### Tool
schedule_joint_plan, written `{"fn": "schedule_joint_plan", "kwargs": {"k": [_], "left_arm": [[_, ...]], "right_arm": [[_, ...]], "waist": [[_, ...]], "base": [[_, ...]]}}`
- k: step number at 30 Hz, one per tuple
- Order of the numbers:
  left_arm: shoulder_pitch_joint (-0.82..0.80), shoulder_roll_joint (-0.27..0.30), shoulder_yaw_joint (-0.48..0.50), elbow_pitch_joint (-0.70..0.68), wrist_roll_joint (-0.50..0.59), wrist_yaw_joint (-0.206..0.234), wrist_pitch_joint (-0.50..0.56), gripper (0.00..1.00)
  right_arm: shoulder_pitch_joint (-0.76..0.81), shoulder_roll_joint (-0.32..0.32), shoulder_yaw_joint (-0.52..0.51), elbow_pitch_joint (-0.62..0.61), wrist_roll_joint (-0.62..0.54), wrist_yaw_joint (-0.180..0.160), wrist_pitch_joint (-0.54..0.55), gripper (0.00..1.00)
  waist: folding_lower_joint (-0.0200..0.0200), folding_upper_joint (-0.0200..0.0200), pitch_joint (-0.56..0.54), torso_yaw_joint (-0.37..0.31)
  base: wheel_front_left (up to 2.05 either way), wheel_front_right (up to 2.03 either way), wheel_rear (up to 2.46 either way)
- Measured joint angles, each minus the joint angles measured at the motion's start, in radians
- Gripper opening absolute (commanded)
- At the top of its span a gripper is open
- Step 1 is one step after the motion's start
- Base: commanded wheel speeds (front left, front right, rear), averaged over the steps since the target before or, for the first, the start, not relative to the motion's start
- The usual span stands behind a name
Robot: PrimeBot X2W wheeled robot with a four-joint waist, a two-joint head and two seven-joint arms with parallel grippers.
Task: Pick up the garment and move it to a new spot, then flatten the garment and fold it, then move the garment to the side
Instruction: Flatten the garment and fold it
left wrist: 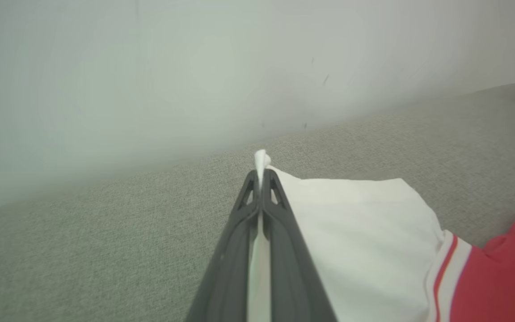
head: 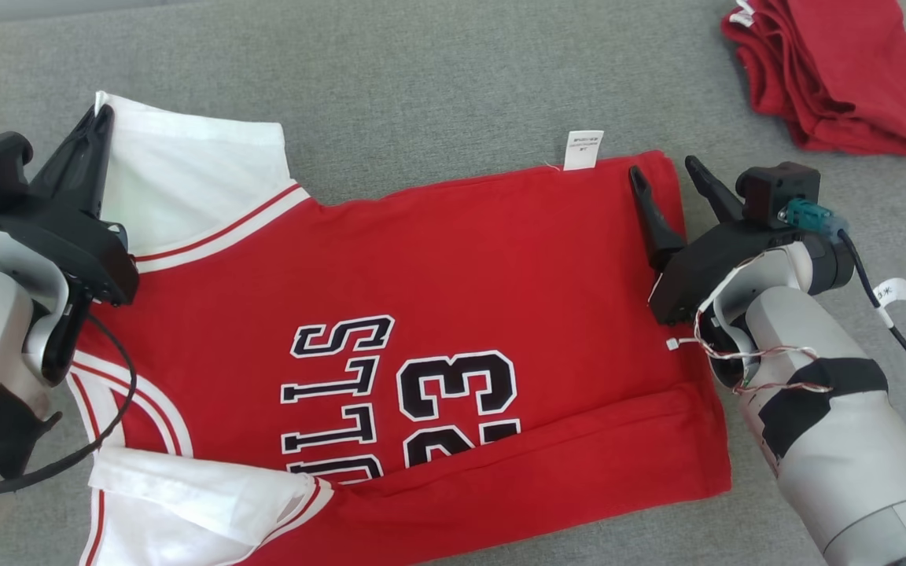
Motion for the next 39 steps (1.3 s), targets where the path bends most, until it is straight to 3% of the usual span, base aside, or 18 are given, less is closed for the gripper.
{"fn": "schedule_joint_plan", "kwargs": {"k": [3,4,6,18,25,34,39], "left_arm": [[-0.002,-0.001,-0.005,-0.006,0.0,0.0,-0.005,0.0],[-0.003,-0.002,-0.008,-0.007,0.0,0.0,-0.007,0.0],[-0.006,-0.004,-0.012,-0.01,0.0,0.0,-0.01,0.0],[-0.035,-0.004,0.002,-0.011,-0.01,0.0,-0.024,0.0],[0.013,-0.016,0.031,-0.056,-0.01,0.001,-0.033,0.0],[0.268,-0.025,0.147,-0.305,0.029,0.03,-0.035,0.0],[0.443,-0.068,0.207,-0.455,0.07,0.063,-0.035,0.0]], "right_arm": [[-0.026,-0.003,0.017,0.031,0.021,0.0,-0.01,1.0],[-0.032,-0.003,0.024,0.045,0.026,0.0,-0.008,0.83],[-0.043,-0.003,0.037,0.072,0.036,0.0,0.002,0.0],[-0.14,-0.009,0.039,0.146,0.047,0.0,-0.084,0.0],[-0.101,-0.02,0.051,0.14,0.077,0.0,-0.1,0.0],[0.076,-0.06,0.055,-0.036,0.145,0.0,-0.105,0.0],[0.197,-0.098,0.049,-0.14,0.184,0.0,-0.105,0.0]], "waist": [[0.0,0.0,0.006,0.007],[0.0,0.0,0.007,0.009],[0.0,0.0,0.009,0.012],[0.0,0.0,0.015,0.031],[0.0,0.0,-0.02,0.044],[-0.0002,0.0,-0.09,0.059],[-0.0002,-0.0001,-0.127,0.076]], "base": [[0.0,0.0,0.0],[0.0,0.0,0.0],[0.0,0.0,0.0],[0.0,0.0,0.0],[0.0,0.0,0.0],[0.0,0.0,0.0],[0.0,0.0,0.0]]}}
